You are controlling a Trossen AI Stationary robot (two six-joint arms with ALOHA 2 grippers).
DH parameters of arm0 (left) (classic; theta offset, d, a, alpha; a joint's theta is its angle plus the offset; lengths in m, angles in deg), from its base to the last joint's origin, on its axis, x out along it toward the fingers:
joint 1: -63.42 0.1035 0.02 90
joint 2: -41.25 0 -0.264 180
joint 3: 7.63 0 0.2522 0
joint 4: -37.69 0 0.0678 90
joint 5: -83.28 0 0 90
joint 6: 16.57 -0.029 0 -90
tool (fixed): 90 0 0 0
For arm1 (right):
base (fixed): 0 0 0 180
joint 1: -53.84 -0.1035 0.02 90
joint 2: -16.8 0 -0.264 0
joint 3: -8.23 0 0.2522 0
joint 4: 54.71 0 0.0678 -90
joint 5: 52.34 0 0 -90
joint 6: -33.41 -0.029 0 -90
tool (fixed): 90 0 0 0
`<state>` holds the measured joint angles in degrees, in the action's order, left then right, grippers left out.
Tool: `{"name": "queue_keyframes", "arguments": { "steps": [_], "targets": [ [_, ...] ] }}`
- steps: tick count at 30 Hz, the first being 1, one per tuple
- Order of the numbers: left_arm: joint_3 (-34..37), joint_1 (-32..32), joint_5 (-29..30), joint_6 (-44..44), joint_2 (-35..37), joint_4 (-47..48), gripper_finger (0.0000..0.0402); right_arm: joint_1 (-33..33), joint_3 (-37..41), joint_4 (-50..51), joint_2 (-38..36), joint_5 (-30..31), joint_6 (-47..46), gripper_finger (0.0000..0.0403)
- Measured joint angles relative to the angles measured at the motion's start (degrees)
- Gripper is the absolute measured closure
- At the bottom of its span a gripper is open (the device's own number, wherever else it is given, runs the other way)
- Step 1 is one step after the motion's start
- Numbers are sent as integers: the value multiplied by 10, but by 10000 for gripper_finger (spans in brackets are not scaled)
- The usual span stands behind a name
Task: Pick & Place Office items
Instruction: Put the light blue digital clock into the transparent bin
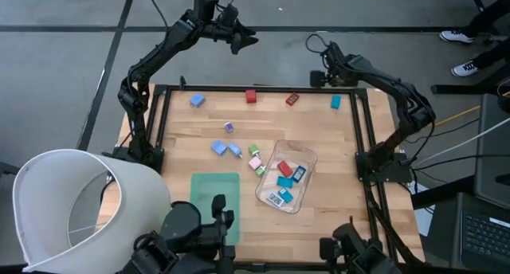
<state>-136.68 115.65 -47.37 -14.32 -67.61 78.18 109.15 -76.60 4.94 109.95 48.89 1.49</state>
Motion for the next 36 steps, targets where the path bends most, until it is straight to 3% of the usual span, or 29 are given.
{"name": "queue_keyframes", "arguments": {
  "steps": [5,14,28,36],
  "targets": [
    [0,0,0,0,0,1,162,28,30,-5,12,-46,-22,93],
    [0,1,0,-2,-2,5,162,36,78,-14,38,-28,-52,35],
    [0,1,-1,-19,-2,5,162,29,78,17,78,37,-164,54],
    [0,1,-1,-26,-2,5,162,4,78,-21,113,51,-216,72]
  ]
}}
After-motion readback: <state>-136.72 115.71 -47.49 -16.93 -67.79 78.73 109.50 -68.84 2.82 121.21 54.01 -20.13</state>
